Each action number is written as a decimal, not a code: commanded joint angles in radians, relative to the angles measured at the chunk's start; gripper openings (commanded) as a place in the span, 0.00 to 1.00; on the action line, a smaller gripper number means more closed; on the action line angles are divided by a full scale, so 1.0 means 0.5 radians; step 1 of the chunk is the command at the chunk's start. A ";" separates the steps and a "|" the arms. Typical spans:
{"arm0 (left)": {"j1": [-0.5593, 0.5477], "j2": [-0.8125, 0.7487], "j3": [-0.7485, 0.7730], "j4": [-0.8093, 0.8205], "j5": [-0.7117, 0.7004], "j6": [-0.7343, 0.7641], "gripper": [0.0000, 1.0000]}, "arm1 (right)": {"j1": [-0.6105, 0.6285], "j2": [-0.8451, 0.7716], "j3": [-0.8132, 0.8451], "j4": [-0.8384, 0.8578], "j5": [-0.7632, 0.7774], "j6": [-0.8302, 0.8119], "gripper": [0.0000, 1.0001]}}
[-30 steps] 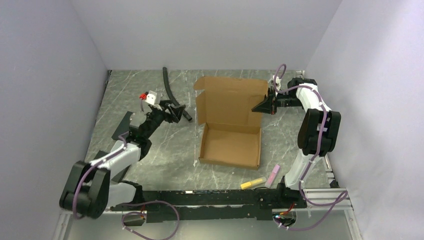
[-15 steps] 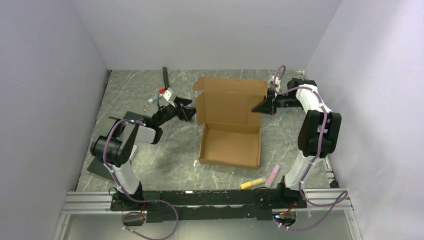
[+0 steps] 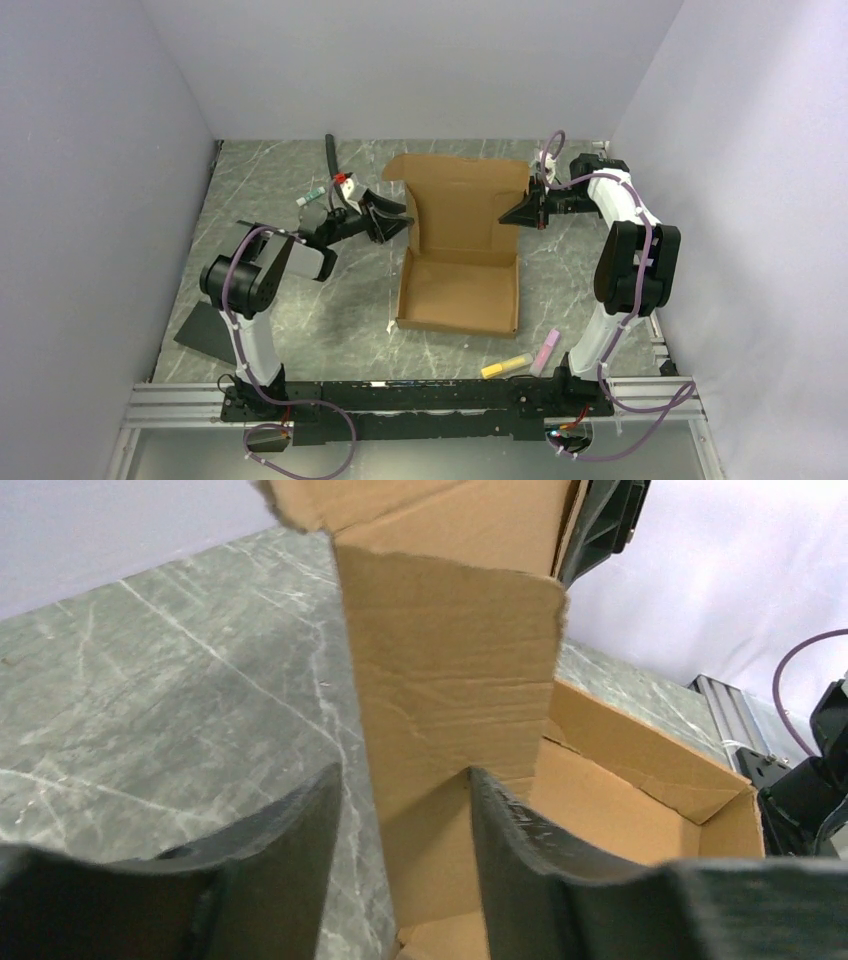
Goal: Fold the paper box
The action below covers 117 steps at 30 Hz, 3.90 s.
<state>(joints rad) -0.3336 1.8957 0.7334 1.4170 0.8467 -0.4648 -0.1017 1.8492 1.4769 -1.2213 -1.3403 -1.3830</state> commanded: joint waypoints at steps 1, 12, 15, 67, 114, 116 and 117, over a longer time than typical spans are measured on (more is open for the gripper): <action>-0.040 0.050 0.164 -0.058 0.045 0.004 0.46 | 0.055 -0.062 -0.027 0.058 0.191 -0.016 0.00; -0.048 0.120 0.175 0.073 0.037 -0.099 0.00 | 0.062 -0.070 -0.039 0.146 0.262 0.070 0.00; -0.043 0.062 0.134 0.024 -0.022 -0.115 0.11 | 0.060 -0.106 -0.060 0.241 0.322 0.180 0.00; 0.121 -1.690 -0.266 -2.130 -0.937 0.006 0.76 | -0.053 -0.562 0.055 1.098 0.251 1.906 0.42; 0.615 0.462 1.946 -3.809 -1.327 1.591 0.60 | -0.140 -0.839 -0.439 1.533 0.113 2.067 0.22; 0.628 0.533 2.035 -3.862 -1.315 1.588 0.59 | -0.140 -0.836 -0.432 1.521 0.115 2.057 0.21; 0.634 0.557 2.062 -3.875 -1.318 1.586 0.59 | -0.140 -0.833 -0.432 1.514 0.116 2.052 0.22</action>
<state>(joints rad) -0.0292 2.1315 1.6787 -0.4633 0.1276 0.2798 -0.1688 1.4277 1.2552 -0.4812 -1.2442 -0.3473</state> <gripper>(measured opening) 0.592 0.215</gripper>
